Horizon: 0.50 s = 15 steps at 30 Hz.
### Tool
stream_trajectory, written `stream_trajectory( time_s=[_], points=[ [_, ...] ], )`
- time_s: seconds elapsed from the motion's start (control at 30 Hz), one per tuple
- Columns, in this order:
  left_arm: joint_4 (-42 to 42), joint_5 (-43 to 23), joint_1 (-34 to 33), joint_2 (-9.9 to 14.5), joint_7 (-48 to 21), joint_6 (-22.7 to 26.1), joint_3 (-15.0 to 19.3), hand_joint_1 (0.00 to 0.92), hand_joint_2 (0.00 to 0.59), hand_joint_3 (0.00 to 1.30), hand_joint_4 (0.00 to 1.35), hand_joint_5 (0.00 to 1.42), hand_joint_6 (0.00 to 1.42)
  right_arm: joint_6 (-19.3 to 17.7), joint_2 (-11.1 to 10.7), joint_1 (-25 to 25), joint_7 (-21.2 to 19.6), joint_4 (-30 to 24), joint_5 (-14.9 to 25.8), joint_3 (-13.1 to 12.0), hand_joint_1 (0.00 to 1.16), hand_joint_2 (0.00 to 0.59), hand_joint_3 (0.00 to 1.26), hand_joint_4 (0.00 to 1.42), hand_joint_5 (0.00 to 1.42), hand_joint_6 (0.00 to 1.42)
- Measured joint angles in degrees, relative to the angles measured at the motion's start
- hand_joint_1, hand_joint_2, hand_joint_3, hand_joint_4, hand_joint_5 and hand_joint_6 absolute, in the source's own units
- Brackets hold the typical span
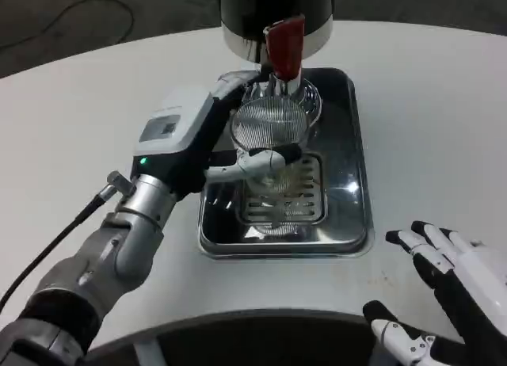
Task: Grasp the cup under the faucet to collect the drink, then remove the cup.
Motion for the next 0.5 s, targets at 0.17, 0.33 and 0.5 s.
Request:
stream_trajectory(
  time_s=[0.17, 0.33, 0.5],
  points=[
    [0.0, -0.36, 0.01, 0.18, -0.54, -0.36, 0.02, 0.093, 0.069, 0.14, 0.06, 0.23, 0.37, 0.0, 0.03, -0.38, 0.0, 0.2, 0.0, 0.25, 0.19, 0.391, 0.1, 0.0, 0.0, 0.0],
    [-0.02, -1.2, 0.01, 0.2, -1.8, -1.65, 0.15, 0.085, 0.065, 0.12, 0.04, 0.21, 0.37, 0.0, 0.04, -0.76, 0.0, 0.39, 0.0, 0.43, 0.19, 0.397, 0.1, 0.0, 0.0, 0.0],
    [-0.62, -2.9, 0.79, 0.59, -2.16, -4.13, 1.66, 0.069, 0.063, 0.11, 0.03, 0.21, 0.38, 0.0, 0.04, -0.89, 0.0, 0.9, -0.02, 0.56, 0.19, 0.399, 0.11, 0.0, 0.0, 0.0]
  ],
)
